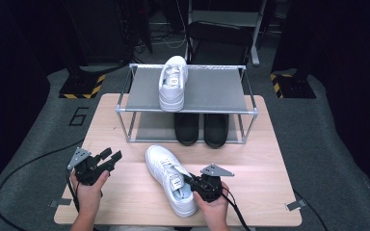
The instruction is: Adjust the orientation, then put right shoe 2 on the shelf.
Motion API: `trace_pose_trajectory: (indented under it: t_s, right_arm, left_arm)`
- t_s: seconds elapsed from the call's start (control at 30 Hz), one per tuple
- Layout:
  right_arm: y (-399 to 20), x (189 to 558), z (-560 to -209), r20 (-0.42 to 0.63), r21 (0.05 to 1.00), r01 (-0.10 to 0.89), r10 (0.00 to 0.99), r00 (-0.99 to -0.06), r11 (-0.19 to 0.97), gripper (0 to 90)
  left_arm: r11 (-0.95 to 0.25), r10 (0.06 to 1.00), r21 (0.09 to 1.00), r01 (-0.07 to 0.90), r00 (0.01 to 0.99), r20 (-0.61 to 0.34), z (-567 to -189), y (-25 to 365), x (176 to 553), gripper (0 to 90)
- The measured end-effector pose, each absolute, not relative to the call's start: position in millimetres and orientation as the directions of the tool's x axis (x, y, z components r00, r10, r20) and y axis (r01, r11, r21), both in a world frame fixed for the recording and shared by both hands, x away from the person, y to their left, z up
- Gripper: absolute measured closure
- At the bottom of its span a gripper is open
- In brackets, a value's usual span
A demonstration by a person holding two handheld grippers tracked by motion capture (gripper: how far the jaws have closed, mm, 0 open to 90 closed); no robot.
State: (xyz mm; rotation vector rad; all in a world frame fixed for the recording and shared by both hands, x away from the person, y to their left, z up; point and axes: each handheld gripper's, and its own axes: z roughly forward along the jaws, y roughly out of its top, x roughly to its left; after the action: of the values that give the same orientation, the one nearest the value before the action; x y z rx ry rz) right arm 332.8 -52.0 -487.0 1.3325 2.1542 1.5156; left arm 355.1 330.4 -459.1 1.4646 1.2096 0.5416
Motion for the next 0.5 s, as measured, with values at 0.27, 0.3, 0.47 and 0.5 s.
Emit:
trace_pose_trajectory:
  t_s: [0.27,0.3,0.47,0.5]
  right_arm:
    - [-58,330,-479,0.325,0.835,0.547,0.754,-0.570,0.054,82.0]
    - [-59,329,-478,0.327,0.835,0.549,0.758,-0.565,0.049,82.1]
    - [-64,330,-473,0.330,0.841,0.539,0.757,-0.564,0.035,82.0]
    - [-64,330,-472,0.332,0.842,0.538,0.758,-0.562,0.030,82.0]
  left_arm:
    - [0.129,0.893,0.917,0.377,0.359,-0.273,-461,332,354,45.6]
    - [0.128,0.892,0.917,0.378,0.360,-0.273,-461,332,354,45.6]
    - [0.130,0.893,0.914,0.384,0.355,-0.276,-462,332,355,45.6]
    - [0.130,0.893,0.914,0.384,0.355,-0.276,-462,332,355,45.6]
